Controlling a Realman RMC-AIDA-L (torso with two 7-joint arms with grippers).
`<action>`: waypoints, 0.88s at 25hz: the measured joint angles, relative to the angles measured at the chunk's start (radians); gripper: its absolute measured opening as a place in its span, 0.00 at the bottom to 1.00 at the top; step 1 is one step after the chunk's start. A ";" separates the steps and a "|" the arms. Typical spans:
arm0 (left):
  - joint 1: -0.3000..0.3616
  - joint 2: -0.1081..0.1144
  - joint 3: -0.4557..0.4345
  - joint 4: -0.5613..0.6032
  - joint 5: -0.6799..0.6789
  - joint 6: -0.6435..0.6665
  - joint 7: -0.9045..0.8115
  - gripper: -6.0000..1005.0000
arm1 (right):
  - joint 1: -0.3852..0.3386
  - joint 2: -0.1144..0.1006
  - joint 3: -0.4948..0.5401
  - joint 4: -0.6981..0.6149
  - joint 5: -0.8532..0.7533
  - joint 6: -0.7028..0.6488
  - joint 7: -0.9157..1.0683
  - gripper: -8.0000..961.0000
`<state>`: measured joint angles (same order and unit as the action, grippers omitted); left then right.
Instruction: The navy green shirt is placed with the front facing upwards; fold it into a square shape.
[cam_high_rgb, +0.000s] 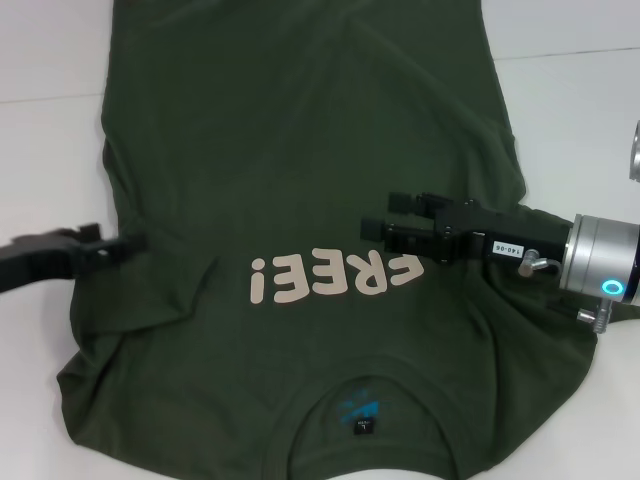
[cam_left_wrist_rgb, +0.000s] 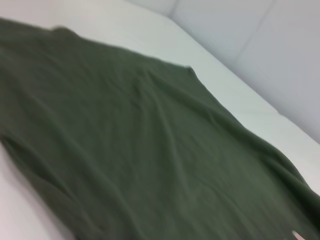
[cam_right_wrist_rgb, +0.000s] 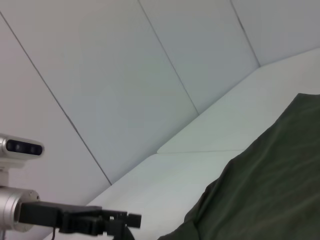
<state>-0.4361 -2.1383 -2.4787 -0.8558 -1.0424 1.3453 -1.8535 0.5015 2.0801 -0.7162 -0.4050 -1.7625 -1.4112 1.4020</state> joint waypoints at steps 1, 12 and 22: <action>0.002 0.000 -0.016 -0.006 -0.002 0.000 0.008 0.75 | 0.000 0.000 0.000 0.000 0.000 0.000 0.000 0.93; 0.051 0.011 -0.064 -0.018 -0.001 0.009 0.070 0.87 | 0.000 0.001 0.003 -0.001 0.006 0.000 0.000 0.93; 0.081 0.005 -0.061 -0.006 0.006 0.030 0.132 0.83 | 0.000 0.001 0.003 -0.002 0.006 -0.001 0.000 0.93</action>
<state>-0.3547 -2.1336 -2.5398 -0.8621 -1.0365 1.3757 -1.7214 0.5016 2.0814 -0.7133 -0.4073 -1.7561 -1.4124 1.4020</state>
